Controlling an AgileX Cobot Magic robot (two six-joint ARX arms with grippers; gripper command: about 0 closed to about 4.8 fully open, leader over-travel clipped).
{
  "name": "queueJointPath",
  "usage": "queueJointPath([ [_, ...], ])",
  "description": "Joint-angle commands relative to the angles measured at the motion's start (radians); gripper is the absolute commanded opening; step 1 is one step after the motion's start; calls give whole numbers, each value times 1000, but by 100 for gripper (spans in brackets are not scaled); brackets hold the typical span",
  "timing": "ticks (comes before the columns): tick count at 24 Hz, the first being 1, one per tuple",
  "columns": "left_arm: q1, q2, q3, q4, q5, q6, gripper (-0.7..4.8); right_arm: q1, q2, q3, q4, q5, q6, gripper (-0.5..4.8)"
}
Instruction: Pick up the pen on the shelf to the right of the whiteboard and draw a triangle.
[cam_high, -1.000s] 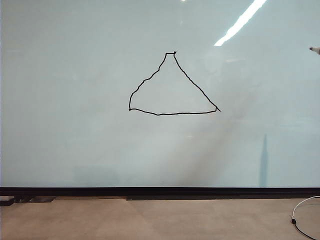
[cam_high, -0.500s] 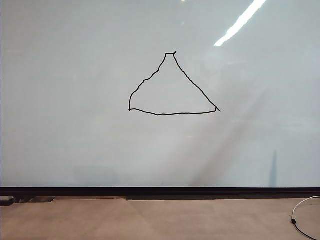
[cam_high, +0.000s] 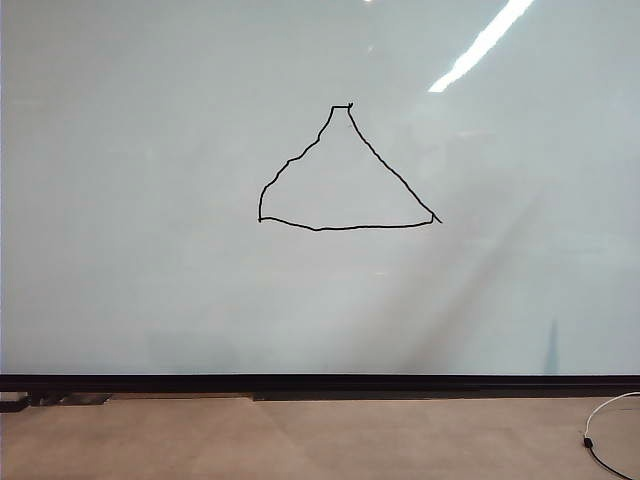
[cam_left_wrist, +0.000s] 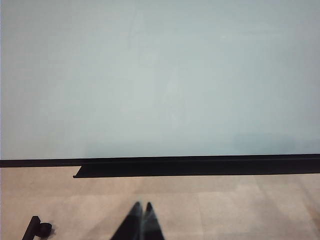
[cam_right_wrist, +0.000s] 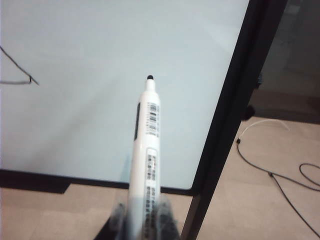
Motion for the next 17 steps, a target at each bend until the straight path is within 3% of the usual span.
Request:
queueJointPath([
  [1,0,0,4,7,0,0,-5,-66,0,-17,29,-90,21,-5],
  [7,0,0,4,7,0,0,-5,-224,0,-28,44,-257,57,-5],
  [17,0,0,4,7,0,0,-5,-215,0,-66,73,-227,94,-5],
])
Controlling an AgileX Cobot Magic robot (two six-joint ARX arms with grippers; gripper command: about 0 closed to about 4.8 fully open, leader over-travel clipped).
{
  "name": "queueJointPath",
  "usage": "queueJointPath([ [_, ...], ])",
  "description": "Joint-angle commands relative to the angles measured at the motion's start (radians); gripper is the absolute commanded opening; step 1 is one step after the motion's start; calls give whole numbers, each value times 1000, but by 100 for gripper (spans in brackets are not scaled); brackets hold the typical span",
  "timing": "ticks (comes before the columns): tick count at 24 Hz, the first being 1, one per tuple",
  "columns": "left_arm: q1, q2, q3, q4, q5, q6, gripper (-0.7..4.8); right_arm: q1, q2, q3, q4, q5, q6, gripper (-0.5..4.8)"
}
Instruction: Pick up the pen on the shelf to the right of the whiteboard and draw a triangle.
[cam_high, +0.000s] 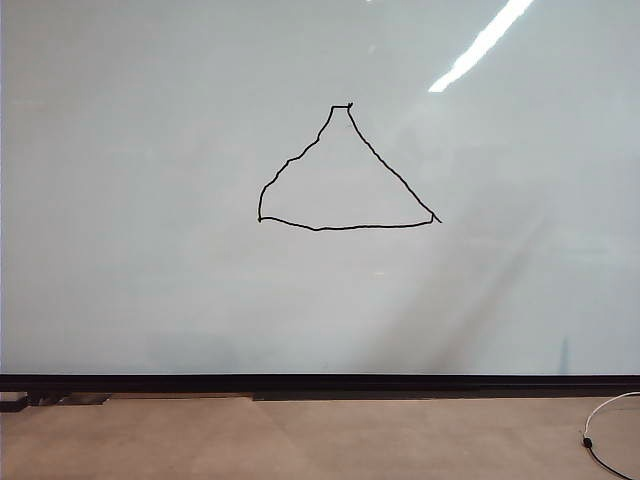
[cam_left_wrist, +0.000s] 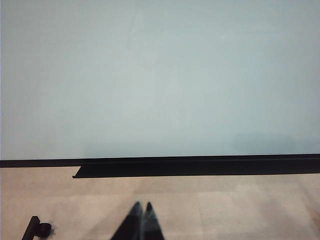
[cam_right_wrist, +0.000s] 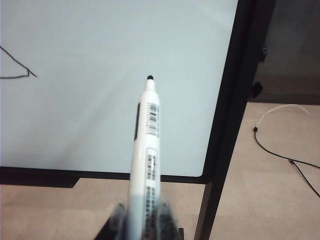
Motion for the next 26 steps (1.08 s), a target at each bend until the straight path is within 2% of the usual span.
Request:
queueJointPath([
  [1,0,0,4,7,0,0,-5,13,-1,-9,30,37,11,-5],
  [5,0,0,4,7,0,0,-5,35,-1,-9,30,90,5,-5],
  [8,0,0,3,7,0,0,-5,92,-1,-9,29,191,-18,-5],
  [14,0,0,4,7,0,0,-5,177,-1,-8,29,294,-35,-5],
  [26,0,0,4,7,0,0,-5,184,-1,-8,30,312,-34,-5],
])
